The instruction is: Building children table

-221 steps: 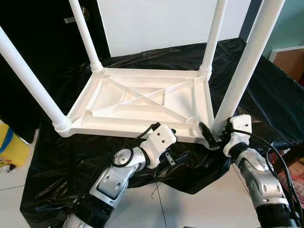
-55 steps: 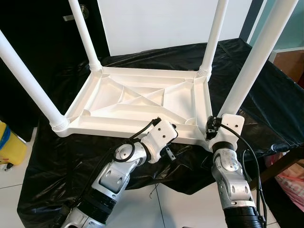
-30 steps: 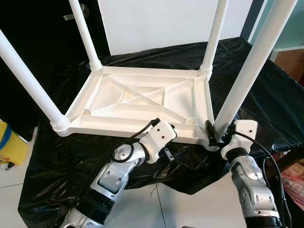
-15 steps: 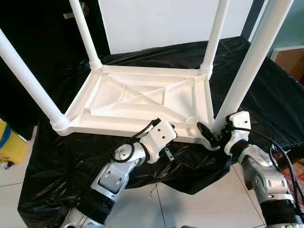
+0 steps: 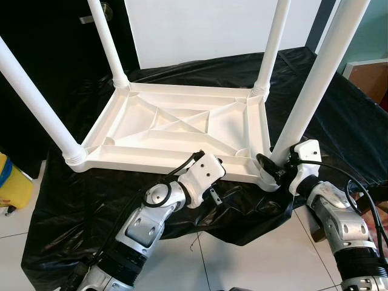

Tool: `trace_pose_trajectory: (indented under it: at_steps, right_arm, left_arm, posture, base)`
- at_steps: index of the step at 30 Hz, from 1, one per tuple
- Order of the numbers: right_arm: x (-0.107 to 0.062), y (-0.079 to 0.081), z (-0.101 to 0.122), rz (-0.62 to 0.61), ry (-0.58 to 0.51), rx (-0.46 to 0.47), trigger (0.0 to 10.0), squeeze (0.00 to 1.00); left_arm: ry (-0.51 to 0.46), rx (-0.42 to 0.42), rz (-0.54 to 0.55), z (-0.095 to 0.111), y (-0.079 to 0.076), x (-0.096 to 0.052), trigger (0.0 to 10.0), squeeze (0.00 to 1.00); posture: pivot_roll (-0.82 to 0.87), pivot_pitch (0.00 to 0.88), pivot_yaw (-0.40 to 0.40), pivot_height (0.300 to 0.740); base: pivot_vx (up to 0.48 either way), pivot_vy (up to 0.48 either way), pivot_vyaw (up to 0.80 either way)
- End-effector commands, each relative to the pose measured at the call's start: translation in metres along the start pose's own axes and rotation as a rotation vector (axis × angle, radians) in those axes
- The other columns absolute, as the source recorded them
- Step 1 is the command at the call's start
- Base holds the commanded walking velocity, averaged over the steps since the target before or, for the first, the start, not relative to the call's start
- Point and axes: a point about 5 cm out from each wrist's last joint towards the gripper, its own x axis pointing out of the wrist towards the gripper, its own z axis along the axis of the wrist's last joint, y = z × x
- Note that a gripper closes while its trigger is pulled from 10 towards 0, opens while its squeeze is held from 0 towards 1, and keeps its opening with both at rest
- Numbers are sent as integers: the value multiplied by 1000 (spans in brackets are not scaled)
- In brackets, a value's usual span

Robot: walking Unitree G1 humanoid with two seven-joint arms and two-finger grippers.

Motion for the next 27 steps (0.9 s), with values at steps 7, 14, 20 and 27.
trace_pose_trajectory:
  at_steps: [7,14,20,27]
  right_arm:
    - [4,20,-16,-152,76,64,10000,0]
    - [3,26,-25,-463,112,162,10000,0]
    - [-2,34,-28,-669,132,162,10000,0]
    - [-2,42,-25,-717,132,161,10000,0]
  left_arm:
    - [18,-1,27,-3,1,-1,10000,0]
    - [30,3,23,-6,2,-2,10000,0]
    - [25,2,21,-5,2,-1,10000,0]
    - [19,4,13,-3,3,0,10000,0]
  posture:
    - [-159,71,-24,740]
    - [-157,68,-19,740]
    - [-158,65,-13,740]
    - [-164,65,-5,740]
  base:
    - [0,0,0]
    - [0,0,0]
    - [0,0,0]
    - [0,0,0]
